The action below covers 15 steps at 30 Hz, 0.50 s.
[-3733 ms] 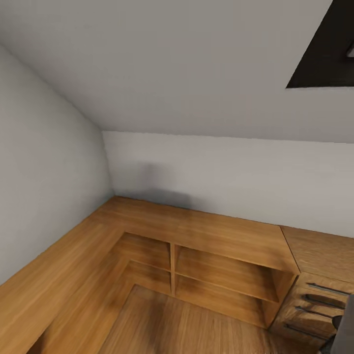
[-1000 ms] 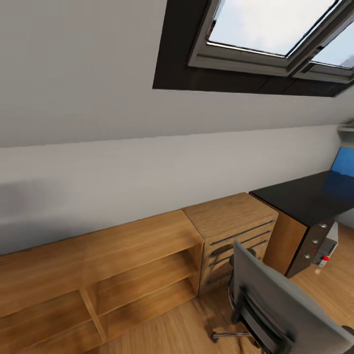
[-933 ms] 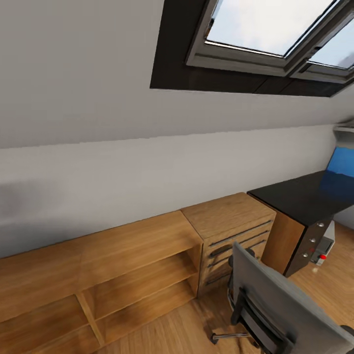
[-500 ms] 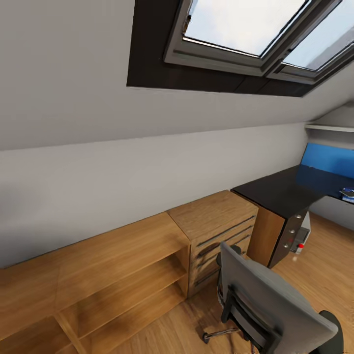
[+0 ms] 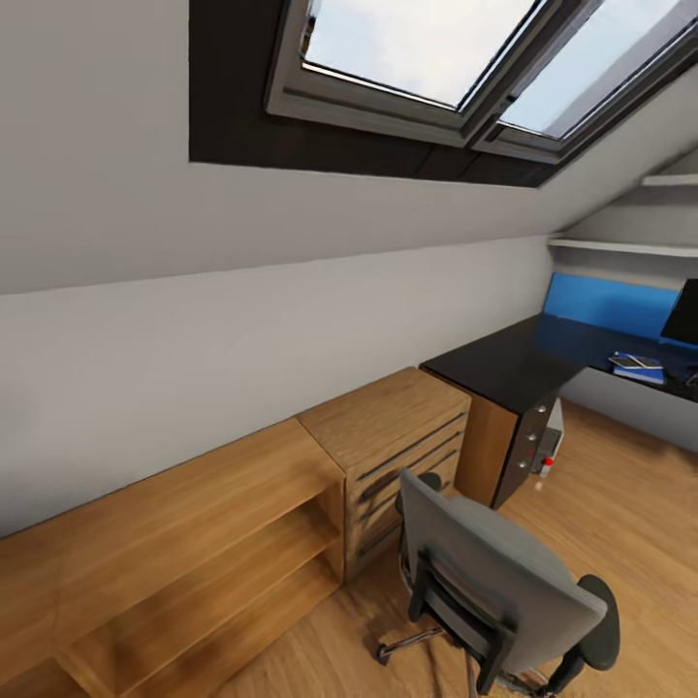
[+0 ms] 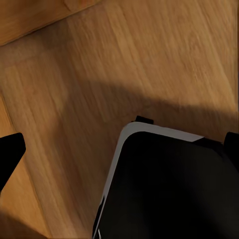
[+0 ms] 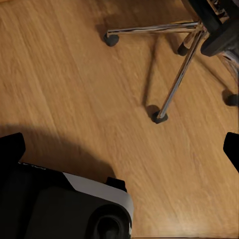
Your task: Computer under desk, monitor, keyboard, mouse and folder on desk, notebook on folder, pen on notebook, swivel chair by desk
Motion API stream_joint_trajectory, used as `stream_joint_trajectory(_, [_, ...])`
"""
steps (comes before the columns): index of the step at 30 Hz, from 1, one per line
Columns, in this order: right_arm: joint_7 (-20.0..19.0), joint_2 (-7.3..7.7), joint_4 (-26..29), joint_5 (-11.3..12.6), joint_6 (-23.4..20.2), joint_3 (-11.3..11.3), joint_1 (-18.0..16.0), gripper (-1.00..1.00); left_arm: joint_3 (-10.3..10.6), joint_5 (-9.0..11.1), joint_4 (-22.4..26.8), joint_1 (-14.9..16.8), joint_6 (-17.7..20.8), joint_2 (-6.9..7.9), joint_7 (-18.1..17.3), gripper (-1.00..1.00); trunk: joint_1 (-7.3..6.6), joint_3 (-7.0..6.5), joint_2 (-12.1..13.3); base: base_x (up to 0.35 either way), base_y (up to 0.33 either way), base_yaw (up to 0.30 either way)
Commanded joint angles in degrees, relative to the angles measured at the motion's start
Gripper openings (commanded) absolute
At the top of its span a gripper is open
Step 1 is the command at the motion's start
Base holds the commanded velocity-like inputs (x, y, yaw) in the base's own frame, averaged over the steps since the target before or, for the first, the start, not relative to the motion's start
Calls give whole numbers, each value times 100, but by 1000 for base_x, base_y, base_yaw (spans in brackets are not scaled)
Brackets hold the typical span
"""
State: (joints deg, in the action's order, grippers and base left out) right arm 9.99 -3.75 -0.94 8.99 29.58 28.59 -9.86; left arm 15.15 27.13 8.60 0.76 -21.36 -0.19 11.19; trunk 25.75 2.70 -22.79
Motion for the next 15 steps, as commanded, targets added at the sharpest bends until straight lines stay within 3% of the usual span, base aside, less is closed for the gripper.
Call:
stream_joint_trajectory(1, [12, -3, -10, 51, 21, 50, -7, 100, 50, 20, 2, 3, -13, 1, 41, 100, 3, 18, -13, 0, 0, -253])
stream_joint_trajectory(7, [12, -3, -12, 49, 21, 50, -7, 100, 50, 16, 2, 3, -15, 1, 41, 100, 3, 45, -13, 16, 109, -256])
stream_joint_trajectory(15, [12, -3, -10, 49, 21, 50, -7, 100, 54, 16, 2, 3, -17, 1, 41, 100, 3, 77, -13, 94, 276, -260])
